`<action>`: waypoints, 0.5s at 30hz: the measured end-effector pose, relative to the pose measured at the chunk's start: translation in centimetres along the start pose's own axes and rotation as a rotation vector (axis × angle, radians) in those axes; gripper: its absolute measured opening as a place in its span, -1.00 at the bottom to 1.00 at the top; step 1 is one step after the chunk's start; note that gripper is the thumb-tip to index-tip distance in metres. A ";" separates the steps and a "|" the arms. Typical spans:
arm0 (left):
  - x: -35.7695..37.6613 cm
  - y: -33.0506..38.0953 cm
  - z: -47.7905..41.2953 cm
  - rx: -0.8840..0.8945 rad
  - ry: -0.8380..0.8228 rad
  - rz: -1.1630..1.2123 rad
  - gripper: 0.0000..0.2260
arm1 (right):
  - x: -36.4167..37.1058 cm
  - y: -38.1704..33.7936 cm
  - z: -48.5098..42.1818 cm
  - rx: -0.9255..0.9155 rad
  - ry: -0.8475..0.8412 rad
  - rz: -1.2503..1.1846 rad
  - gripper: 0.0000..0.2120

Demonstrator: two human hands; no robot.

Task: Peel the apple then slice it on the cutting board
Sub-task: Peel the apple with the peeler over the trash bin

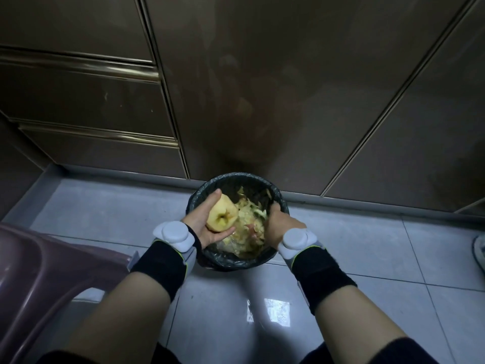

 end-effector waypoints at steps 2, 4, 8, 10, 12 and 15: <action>0.1 0.1 0.0 0.002 0.003 0.006 -0.56 | -0.2 -0.1 0.0 -0.028 0.043 0.003 -0.65; 0.2 0.0 0.1 -0.003 0.006 0.020 -0.51 | -0.4 -0.1 0.1 -0.034 0.063 -0.019 -0.69; 0.3 0.1 0.1 -0.012 0.003 0.043 -0.49 | -0.5 0.0 -0.2 -0.009 0.038 -0.039 -0.68; 0.4 0.1 0.1 -0.011 -0.004 0.043 -0.50 | -0.4 0.1 -0.4 -0.017 0.059 -0.071 -0.68; 0.4 0.1 0.2 -0.012 -0.005 0.031 -0.53 | -0.1 0.0 -0.4 -0.038 0.048 -0.079 -0.70; 0.4 0.1 0.1 -0.019 0.004 0.031 -0.53 | 0.4 -0.2 -0.4 -0.037 -0.035 -0.045 -0.67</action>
Point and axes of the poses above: each hand's wrist, its own z-axis away from the middle knuckle, its own x-axis out of the palm, y = z × x, the point moved 1 cm from there along -z, towards the middle knuckle, and after that the axes turned 3 degrees about -z, right-handed, at the moved point
